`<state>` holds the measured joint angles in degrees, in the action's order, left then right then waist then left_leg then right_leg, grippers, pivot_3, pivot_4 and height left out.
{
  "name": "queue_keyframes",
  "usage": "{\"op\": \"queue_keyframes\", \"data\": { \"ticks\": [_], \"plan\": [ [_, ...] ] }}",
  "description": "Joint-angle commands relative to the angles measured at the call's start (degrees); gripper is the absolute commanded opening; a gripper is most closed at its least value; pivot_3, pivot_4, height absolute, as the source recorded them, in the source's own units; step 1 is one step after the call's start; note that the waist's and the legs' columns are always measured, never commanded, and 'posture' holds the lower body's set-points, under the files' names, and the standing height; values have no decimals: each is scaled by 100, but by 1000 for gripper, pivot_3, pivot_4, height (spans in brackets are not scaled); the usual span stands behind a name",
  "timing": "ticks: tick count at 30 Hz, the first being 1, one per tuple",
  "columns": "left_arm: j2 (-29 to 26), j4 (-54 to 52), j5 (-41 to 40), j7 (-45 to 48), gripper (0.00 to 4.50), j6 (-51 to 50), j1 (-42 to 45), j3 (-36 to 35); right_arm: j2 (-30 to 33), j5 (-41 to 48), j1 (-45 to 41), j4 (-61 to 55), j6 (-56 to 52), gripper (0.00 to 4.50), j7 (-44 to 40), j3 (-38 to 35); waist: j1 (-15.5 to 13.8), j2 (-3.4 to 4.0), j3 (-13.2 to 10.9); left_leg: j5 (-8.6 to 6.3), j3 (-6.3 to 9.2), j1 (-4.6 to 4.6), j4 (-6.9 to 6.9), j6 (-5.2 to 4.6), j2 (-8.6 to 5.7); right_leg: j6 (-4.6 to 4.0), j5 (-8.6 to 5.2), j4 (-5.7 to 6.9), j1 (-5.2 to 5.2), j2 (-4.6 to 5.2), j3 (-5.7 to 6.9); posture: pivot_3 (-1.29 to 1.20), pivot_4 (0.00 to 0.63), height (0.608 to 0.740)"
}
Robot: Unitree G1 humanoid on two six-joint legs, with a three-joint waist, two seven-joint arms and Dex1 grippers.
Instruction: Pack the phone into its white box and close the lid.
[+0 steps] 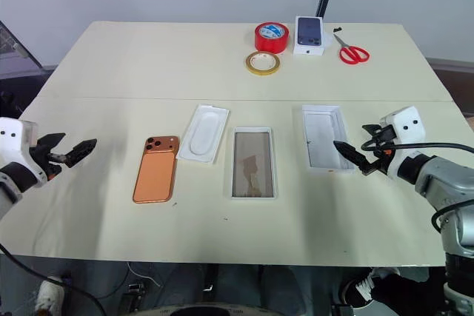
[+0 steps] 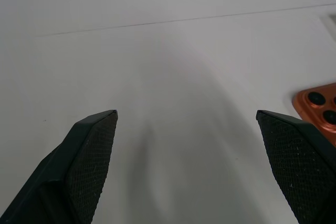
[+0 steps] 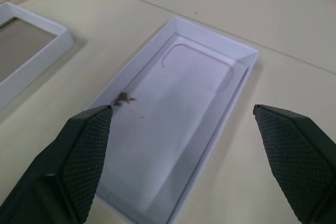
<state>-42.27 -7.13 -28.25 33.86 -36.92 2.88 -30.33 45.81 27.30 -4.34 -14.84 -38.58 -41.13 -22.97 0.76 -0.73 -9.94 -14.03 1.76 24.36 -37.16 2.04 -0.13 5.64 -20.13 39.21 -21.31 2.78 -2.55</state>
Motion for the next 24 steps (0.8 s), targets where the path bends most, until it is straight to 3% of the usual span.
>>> {"op": "queue_keyframes", "data": {
  "ticks": [1, 6, 11, 14, 19, 24],
  "plan": [
    [-89, -172, -72, -15, 4440, -27, 141, -24, -59, 98, -25, -304, 38, 4500, 51, -9, 2, 0, 0, 0, 0, 0, 0, 0, 0, 0, 0, 0, 0, 0, 0, 0, 150, 717],
    [-39, -291, -129, -1, 4440, -153, 245, 100, -170, 187, -156, -584, -14, 4500, 197, 190, 3, 0, 0, 0, 0, 0, 0, 0, 0, 0, 0, 1, 0, -1, 0, 0, 150, 717],
    [246, -855, -389, -94, 4440, -612, 640, 773, -312, 197, -367, -1111, -168, 4500, 356, 759, -17, -2, 1, 0, 1, 1, -5, 0, -1, 1, 0, 2, 2, -1, 1, 0, 150, 717],
    [563, -1242, -631, -263, 4440, -1195, 1097, 1428, -493, 172, -677, -1459, -294, 4500, 495, 1305, -12, -4, 2, 0, 4, 1, -7, 0, -1, 1, 1, 2, 3, -1, 2, 0, 150, 717],
    [1110, -1045, -137, -1330, 4440, -2346, 2242, 2468, -773, 144, -1109, -1655, -395, 4500, 634, 1852, -13, -6, 1, 1, 5, 2, -9, 1, -2, 2, 1, 7, 0, -10, 2, 0, 150, 717],
    [1513, -498, -147, -1677, 4440, -3437, 3077, 2663, -892, 106, -1162, -1697, -420, 4500, 685, 2094, 16, -9, 1, 1, 7, 4, -14, 1, -4, 3, 1, 8, -3, -16, 7, 0, 150, 717]
  ]
}}
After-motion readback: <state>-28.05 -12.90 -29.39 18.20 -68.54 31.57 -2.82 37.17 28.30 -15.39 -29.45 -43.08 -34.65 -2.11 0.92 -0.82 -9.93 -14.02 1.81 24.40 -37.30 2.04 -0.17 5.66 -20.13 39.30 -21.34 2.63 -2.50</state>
